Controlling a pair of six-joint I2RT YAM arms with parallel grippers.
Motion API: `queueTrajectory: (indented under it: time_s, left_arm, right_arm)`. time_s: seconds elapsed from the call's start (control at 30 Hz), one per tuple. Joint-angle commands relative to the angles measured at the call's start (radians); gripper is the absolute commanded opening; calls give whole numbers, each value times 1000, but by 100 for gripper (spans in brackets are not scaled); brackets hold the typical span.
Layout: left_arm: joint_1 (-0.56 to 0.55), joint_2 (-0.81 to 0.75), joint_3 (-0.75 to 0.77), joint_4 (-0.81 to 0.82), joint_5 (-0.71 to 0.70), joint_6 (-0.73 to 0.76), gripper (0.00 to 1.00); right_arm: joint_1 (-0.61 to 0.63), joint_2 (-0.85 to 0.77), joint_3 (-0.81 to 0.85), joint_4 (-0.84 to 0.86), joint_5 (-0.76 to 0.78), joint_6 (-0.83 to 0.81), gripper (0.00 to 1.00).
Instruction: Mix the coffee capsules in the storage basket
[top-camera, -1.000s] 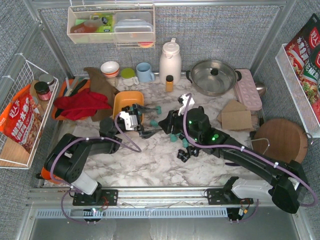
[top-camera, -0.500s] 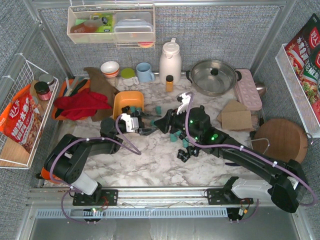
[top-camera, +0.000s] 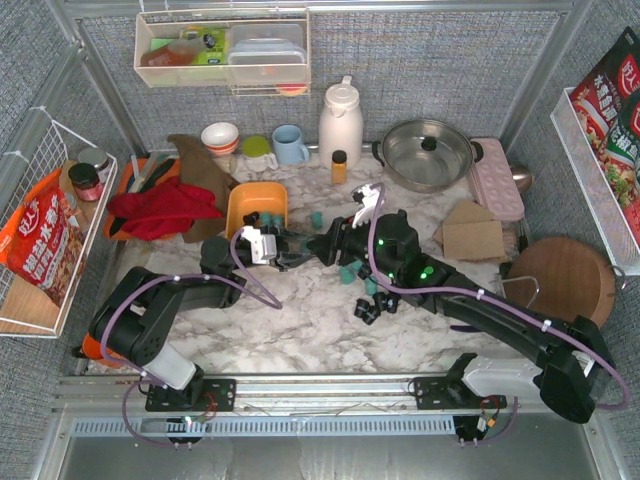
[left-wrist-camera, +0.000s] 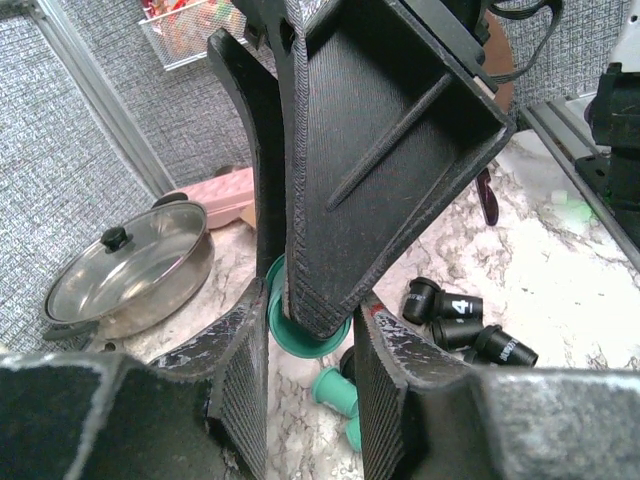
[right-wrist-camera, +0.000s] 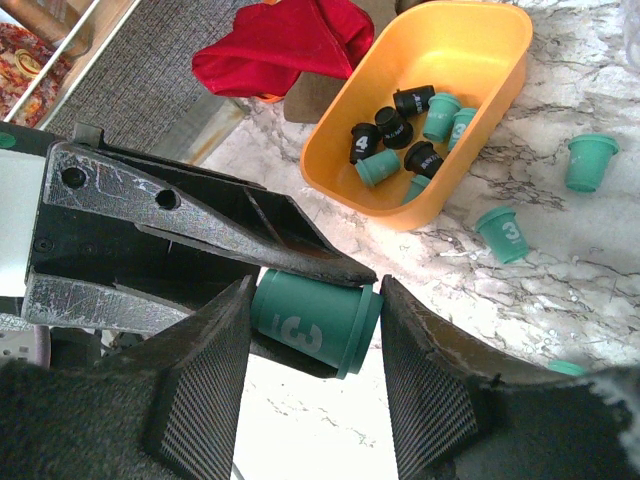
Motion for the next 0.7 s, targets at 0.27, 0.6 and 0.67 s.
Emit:
queueTrajectory:
  time_s: [0.27,0.6,0.67]
  left_arm:
    - [34,30,0,50,2,5,28]
    - [237,23,29,-315,-368,185,31]
    - [245,41,64,-454,-482,210,34]
  right_arm:
    - [-22,-123,-2,-133,133,-102,77]
    - [-50,-143,5,-321,327,-194,99]
    - [-64,-125,-29,-312,406,-122,99]
